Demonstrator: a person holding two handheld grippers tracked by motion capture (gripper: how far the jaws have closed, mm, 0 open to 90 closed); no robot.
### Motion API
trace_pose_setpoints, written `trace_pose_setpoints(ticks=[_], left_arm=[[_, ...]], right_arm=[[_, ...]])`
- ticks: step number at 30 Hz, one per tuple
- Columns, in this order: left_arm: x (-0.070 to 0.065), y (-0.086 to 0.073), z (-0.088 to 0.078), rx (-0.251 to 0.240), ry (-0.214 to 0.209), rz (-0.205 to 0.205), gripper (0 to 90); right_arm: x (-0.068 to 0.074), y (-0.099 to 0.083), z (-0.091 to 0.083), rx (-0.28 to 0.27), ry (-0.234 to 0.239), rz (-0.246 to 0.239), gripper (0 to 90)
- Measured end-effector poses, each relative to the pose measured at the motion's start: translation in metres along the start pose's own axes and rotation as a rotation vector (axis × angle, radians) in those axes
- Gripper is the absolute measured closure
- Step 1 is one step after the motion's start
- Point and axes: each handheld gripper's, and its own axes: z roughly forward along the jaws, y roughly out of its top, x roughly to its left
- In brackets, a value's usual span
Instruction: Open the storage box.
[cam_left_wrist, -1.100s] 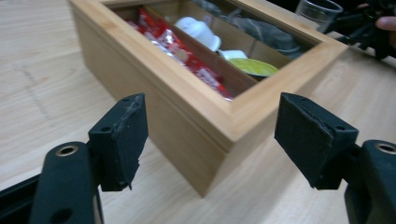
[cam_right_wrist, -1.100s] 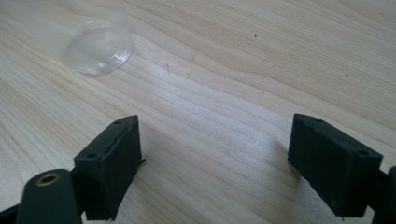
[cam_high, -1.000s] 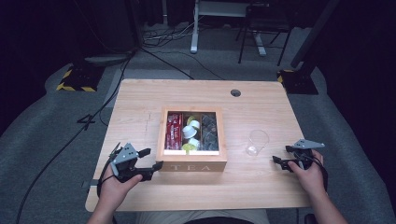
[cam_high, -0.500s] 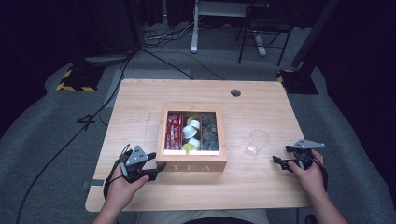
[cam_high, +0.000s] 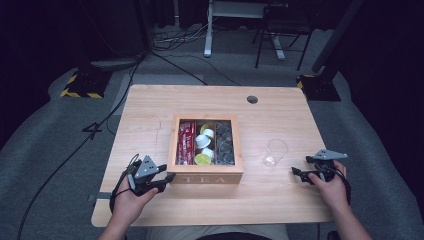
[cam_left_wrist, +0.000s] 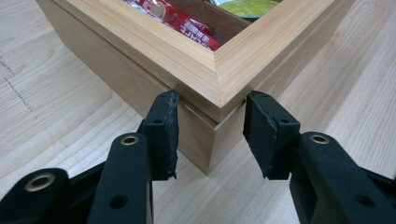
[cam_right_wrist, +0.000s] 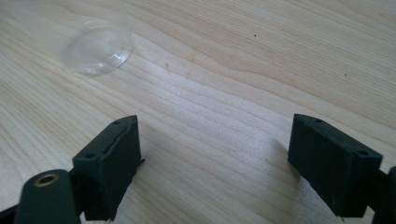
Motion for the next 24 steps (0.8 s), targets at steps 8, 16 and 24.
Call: trace_pose_setpoints(ticks=[8, 16, 24], left_arm=[[0.001, 0.005, -0.003, -0.016, -0.005, -0.011, 55.4], [0.003, 0.013, -0.01, -0.063, 0.011, -0.002, 57.1], [0.008, 0.023, -0.017, -0.103, 0.033, 0.016, 58.2]], right_arm=[[0.005, 0.002, -0.005, 0.007, -0.01, -0.003, 18.4], [0.019, 0.016, -0.026, -0.065, -0.004, -0.024, 20.3], [0.033, 0.04, -0.048, -0.124, 0.028, -0.054, 23.6]])
